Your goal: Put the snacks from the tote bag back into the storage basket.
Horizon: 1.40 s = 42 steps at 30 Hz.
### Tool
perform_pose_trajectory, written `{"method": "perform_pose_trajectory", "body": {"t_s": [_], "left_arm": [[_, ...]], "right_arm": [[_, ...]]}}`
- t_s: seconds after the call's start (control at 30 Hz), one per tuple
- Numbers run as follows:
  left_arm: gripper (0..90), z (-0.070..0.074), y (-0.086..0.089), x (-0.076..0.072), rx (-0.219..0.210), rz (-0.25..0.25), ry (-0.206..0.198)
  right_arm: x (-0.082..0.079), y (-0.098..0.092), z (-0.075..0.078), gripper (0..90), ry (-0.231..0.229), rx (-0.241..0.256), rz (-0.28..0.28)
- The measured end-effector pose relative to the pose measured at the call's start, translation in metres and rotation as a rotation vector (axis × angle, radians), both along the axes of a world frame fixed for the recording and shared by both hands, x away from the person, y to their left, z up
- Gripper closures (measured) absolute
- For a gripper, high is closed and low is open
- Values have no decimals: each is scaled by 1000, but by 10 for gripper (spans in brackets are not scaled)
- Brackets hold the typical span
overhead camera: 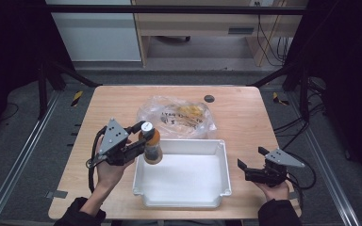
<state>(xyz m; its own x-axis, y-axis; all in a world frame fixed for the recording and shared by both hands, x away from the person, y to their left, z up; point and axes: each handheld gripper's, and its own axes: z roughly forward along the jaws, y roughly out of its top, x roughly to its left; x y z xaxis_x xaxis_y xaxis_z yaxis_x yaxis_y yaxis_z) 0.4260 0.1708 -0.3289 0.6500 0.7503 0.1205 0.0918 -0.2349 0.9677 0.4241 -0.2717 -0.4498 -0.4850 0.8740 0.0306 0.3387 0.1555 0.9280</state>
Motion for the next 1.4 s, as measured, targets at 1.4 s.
{"method": "perform_pose_trajectory", "body": {"t_s": [1.4], "left_arm": [[588, -62, 4, -7, 75, 13, 143]], "right_arm": [[0, 2, -1, 59, 8, -19, 8]]}}
